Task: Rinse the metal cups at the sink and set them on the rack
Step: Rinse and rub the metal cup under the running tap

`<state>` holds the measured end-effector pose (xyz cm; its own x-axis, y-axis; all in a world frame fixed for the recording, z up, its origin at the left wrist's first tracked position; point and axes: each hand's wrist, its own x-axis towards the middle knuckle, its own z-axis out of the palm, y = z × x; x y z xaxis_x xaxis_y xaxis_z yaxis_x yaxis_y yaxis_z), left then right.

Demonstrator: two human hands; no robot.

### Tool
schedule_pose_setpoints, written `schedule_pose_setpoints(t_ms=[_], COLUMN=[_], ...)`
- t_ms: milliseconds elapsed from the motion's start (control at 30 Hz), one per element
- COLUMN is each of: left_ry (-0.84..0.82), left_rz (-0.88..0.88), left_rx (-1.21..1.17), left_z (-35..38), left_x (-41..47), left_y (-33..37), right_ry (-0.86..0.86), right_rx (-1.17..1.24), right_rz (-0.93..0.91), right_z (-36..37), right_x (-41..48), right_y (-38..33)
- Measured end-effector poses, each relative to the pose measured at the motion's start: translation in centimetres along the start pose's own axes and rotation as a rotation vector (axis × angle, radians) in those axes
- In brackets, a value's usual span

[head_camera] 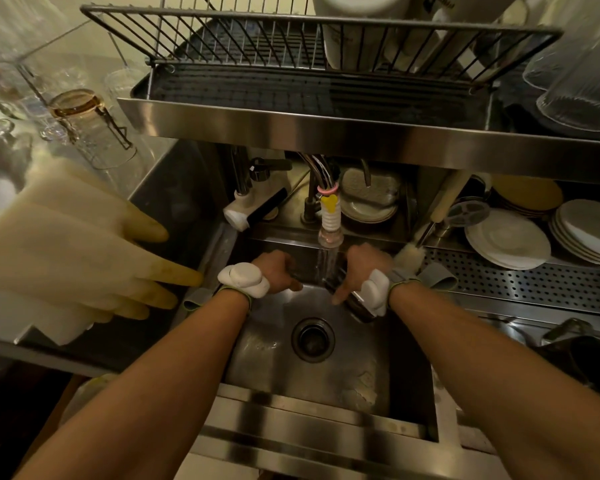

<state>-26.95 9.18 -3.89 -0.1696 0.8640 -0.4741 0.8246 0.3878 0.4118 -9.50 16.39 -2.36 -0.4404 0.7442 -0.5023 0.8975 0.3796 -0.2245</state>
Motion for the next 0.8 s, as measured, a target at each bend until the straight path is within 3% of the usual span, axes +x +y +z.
schedule_pose_setpoints(t_ms=[200,467,800], left_ry=[0.000,-0.032,-0.036], left_rz=[0.007,0.004,0.009], left_rx=[-0.018,-0.002,0.008], left_z=[0.5,1.2,0.9], left_x=[0.4,1.0,1.4], left_y=[-0.4,-0.7,-1.2], right_ry=[-0.052,0.050,0.012], right_rx=[-0.150,-0.234,-0.313], right_rz=[0.006,-0.040,-0.058], right_z=[-1.1,-0.2,-1.1], right_x=[-0.1,0.5,0.4], right_y=[-0.3,-0.6,-0.6])
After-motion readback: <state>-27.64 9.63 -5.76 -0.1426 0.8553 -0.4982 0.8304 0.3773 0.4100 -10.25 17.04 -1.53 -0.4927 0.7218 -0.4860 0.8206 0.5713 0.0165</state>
